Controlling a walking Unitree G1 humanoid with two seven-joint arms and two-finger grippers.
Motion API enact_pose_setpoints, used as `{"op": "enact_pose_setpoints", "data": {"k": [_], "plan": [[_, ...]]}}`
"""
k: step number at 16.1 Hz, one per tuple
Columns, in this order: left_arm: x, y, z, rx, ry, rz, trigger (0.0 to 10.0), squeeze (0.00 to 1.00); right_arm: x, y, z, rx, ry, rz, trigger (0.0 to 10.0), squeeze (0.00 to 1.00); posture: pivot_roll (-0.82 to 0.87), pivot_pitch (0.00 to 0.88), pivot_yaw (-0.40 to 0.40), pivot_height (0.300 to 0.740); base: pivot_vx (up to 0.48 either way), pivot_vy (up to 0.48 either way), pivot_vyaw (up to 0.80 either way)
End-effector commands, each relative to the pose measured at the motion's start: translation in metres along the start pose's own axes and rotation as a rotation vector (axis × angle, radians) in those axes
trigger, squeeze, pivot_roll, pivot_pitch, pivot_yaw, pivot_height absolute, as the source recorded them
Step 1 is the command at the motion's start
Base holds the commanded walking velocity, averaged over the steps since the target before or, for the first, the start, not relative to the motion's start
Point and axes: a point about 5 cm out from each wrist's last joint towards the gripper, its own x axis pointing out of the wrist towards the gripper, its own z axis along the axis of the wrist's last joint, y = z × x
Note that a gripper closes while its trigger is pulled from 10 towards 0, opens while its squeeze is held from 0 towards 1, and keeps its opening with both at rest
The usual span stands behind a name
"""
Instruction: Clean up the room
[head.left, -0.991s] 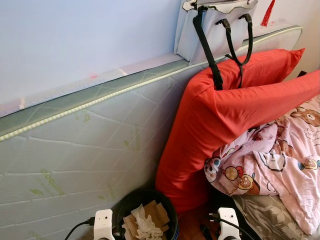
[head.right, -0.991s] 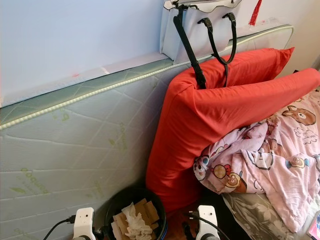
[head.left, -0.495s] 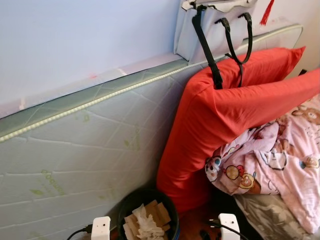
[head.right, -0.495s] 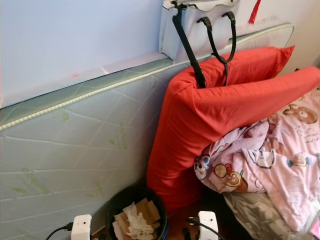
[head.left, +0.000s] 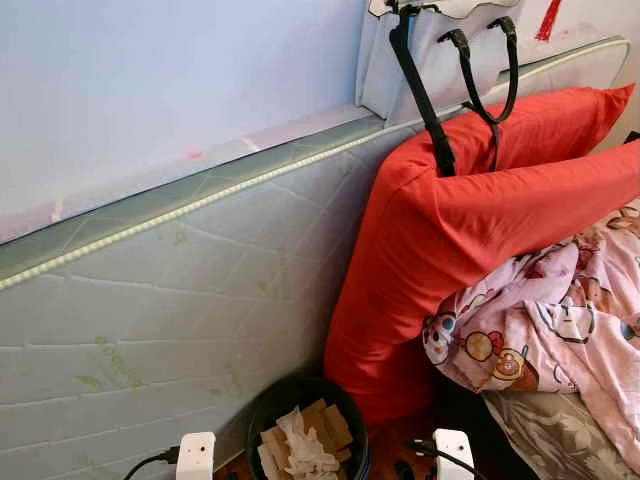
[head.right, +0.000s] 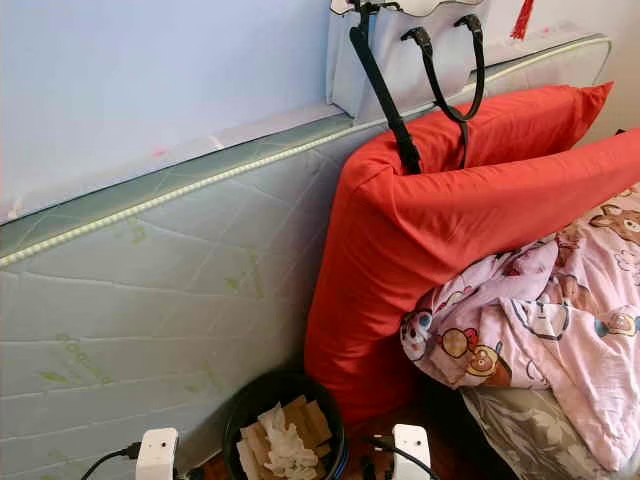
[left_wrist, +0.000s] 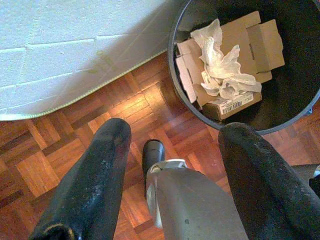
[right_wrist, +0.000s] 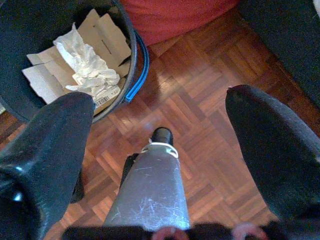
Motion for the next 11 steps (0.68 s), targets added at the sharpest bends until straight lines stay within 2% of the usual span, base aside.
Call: {"op": "enact_pose_setpoints", "data": {"k": [1, 5, 11], "plan": [[-0.0011, -0.0008, -0.0064, 0.001, 0.021, -0.001, 10.0, 0.00, -0.0015, -0.0046, -0.0041, 0.015, 0.008, -0.023, 10.0, 0.00, 0.09, 0.000, -0.027, 0.740, 0.000, 0.000, 0.00], [-0.0016, -0.0034, -0.0101, 0.000, 0.032, -0.005, 10.0, 0.00, -0.0030, -0.0089, -0.0072, 0.039, 0.009, -0.044, 10.0, 0.00, 0.09, 0.000, -0.042, 0.740, 0.000, 0.000, 0.00], [-0.0019, -0.0057, -0.0122, 0.013, 0.037, -0.013, 10.0, 0.00, -0.0038, -0.0112, -0.0083, 0.023, 0.008, -0.037, 10.0, 0.00, 0.09, 0.000, -0.056, 0.740, 0.000, 0.000, 0.00]]}}
